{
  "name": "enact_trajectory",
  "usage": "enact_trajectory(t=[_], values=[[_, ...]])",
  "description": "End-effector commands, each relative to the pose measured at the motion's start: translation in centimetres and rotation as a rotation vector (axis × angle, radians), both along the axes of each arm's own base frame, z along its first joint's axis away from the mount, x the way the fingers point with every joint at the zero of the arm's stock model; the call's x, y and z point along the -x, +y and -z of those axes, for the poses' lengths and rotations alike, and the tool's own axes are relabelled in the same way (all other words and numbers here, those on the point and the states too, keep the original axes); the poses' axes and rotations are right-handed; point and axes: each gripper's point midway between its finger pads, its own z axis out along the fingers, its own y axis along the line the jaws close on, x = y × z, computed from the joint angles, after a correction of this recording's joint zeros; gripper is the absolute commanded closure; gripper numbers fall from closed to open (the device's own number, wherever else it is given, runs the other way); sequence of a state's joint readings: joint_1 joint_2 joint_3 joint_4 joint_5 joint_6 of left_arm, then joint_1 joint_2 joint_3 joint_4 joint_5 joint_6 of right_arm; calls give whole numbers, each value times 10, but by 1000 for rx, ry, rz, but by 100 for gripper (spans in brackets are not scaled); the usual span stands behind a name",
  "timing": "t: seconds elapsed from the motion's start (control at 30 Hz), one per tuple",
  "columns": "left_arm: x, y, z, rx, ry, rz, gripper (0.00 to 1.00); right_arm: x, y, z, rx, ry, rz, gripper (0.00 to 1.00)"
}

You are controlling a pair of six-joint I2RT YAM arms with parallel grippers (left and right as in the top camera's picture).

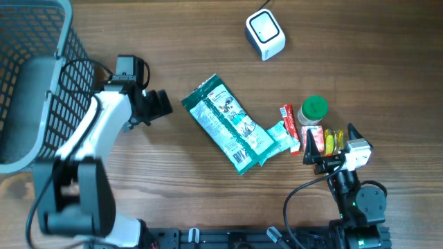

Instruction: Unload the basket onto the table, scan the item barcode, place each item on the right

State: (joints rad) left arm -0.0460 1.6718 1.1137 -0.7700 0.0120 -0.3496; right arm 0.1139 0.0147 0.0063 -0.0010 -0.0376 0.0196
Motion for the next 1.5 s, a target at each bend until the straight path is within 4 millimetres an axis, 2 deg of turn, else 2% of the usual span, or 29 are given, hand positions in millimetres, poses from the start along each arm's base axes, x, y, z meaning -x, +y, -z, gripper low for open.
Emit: enact_trajectory(t=[0.0, 0.13, 0.3, 0.4, 0.5, 0.63, 0.73, 0.87, 0.93, 1.13, 1.23, 1.3, 1.4, 1.47], values=[[-6, -2, -88, 0, -265, 10, 0, 1, 2, -2, 17, -13, -12, 0], [18, -1, -182, 15, -558, 8, 0, 1, 2, -2, 17, -13, -12, 0], [71, 3, -268, 31, -861, 5, 0, 1, 2, -2, 17, -11, -12, 0], [102, 4, -300, 37, -994, 4, 0, 1, 2, -2, 17, -11, -12, 0], [132, 7, -317, 41, -1079, 1, 0, 1, 2, -1, 17, -10, -12, 0], [171, 9, -321, 44, -1136, 0, 0, 1, 2, -1, 18, -11, -12, 0], [195, 10, -307, 44, -1152, 0, 0, 1, 2, -2, 17, -11, -12, 0], [208, 11, -285, 46, -1180, 0, 0, 1, 2, -2, 18, -11, -12, 0], [207, 11, -277, 47, -1197, -1, 0, 1, 2, -1, 18, -10, -12, 0], [187, 5, -285, 84, -1436, 18, 0, 1, 2, -2, 18, -11, -12, 1], [174, 3, -296, 93, -1573, 24, 0, 1, 2, -1, 18, -11, -12, 0], [162, 2, -308, 101, -1758, 26, 0, 1, 2, -2, 17, -11, -12, 0], [156, 4, -301, 101, -1847, 17, 0, 1, 2, -2, 17, -11, -12, 0], [147, 5, -283, 96, -1860, 10, 0, 1, 2, -2, 17, -11, -12, 0]])
